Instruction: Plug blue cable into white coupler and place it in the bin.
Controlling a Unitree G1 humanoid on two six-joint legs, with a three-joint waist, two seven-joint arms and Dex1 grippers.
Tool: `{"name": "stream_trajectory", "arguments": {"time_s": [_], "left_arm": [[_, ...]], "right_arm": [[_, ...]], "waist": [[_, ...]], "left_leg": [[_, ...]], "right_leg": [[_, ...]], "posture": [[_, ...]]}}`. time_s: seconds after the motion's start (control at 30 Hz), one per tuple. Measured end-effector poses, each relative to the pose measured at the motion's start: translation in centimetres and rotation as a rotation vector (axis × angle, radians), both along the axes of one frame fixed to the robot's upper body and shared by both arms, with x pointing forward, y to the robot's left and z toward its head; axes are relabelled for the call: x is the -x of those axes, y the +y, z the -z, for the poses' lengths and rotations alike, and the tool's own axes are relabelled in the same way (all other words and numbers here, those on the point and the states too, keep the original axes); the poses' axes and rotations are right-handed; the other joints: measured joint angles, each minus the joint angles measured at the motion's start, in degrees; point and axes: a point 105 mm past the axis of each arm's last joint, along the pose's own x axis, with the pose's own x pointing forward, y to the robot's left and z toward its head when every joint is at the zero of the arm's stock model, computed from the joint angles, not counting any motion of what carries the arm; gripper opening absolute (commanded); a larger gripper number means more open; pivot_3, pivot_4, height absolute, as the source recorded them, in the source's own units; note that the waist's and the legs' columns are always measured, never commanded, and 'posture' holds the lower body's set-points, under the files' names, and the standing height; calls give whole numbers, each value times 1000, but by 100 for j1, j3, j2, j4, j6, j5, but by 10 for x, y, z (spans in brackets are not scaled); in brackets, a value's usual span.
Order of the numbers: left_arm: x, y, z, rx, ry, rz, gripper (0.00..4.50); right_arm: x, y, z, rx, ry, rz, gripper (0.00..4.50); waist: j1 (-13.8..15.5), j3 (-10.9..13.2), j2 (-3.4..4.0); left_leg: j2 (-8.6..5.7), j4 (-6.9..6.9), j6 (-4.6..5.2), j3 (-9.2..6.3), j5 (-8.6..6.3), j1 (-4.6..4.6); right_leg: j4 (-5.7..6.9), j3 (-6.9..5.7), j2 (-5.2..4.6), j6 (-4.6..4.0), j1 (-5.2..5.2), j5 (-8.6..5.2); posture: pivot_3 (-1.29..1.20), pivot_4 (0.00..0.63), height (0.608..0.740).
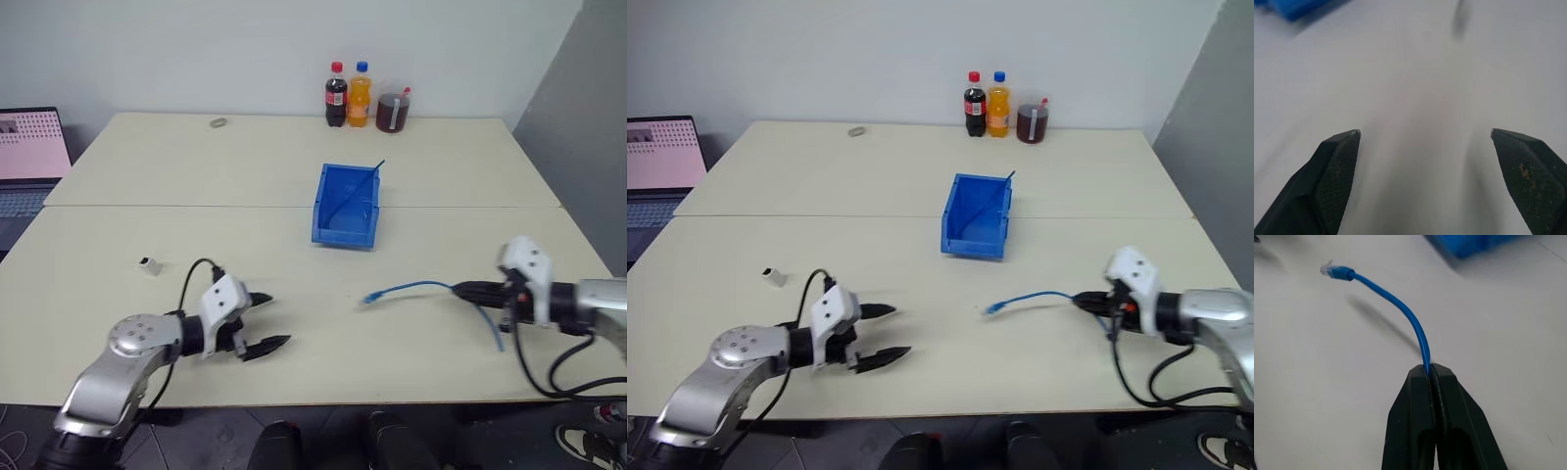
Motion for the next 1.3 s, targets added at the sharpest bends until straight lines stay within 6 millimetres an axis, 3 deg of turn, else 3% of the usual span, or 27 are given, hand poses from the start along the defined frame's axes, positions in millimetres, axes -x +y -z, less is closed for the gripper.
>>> {"name": "stream_trajectory", "arguments": {"time_s": [0.1, 0.2, 0.3, 0.43, 0.53, 0.77, 0.9, 1.03, 1.17, 1.3], "left_arm": [[10, 12, 5, -28, 39, 9, 4500], [14, 15, 4, -14, 47, 18, 4500], [12, 16, -1, -3, 33, 22, 4500], [11, 19, 0, -4, 36, 21, 4500], [9, 21, -1, -6, 21, 29, 4500], [1, 30, 1, -20, 18, 9, 4500], [-3, 31, 1, -29, 4, 17, 4500], [-12, 30, 2, -54, -6, 23, 4500], [-22, 17, 2, -62, -43, 50, 4500], [-21, 6, 11, -82, -27, 85, 4500]], "right_arm": [[-14, 42, 17, -38, -6, -74, 31], [-24, 63, 28, -39, 7, -98, 31], [-31, 77, 31, -42, -3, -115, 31], [-33, 83, 37, -32, -2, -120, 31], [-33, 88, 37, -51, -5, -135, 619], [-32, 89, 38, -46, -2, -138, 2483], [-29, 79, 33, -23, -13, -150, 3369], [-18, 65, 15, -8, -33, -186, 4489], [10, 69, 1, -11, -34, -299, 4489], [20, 76, -3, -16, -50, -336, 4489]], "waist": [[21, 5, -8], [77, 6, -9], [91, 7, -8], [84, 7, -8], [78, 7, -8], [71, 7, -7], [86, 8, -6], [86, 8, -7], [85, 6, -10], [42, 6, -11]], "left_leg": [[3, -2, 0, 6, 0, -11], [3, -4, 0, 6, -1, -21], [3, -7, 0, 5, -1, -23], [5, -8, 0, 5, -1, -22], [9, -8, 0, 4, -1, -20], [8, -8, 0, 5, -1, -19], [5, -8, 0, 4, -1, -21], [6, -7, 0, 3, -1, -22], [9, -8, 0, -1, -1, -20], [10, -7, 0, 4, -1, -17]], "right_leg": [[2, -4, 0, -3, -12, -1], [2, -6, -2, -21, -24, 5], [3, -10, -3, -35, -26, 11], [4, -16, -1, -36, -26, 10], [5, -16, 0, -35, -26, 10], [6, -19, 1, -36, -26, 10], [6, -22, 1, -36, -26, 10], [6, -22, 1, -34, -26, 9], [6, -24, 1, -28, -22, 5], [8, -16, 1, -22, -23, 3]], "posture": [[0, 150, 740], [0, 150, 740], [0, 150, 740], [0, 150, 740], [0, 150, 740], [0, 150, 740], [0, 150, 740], [0, 150, 740], [0, 150, 740], [0, 150, 740]]}}
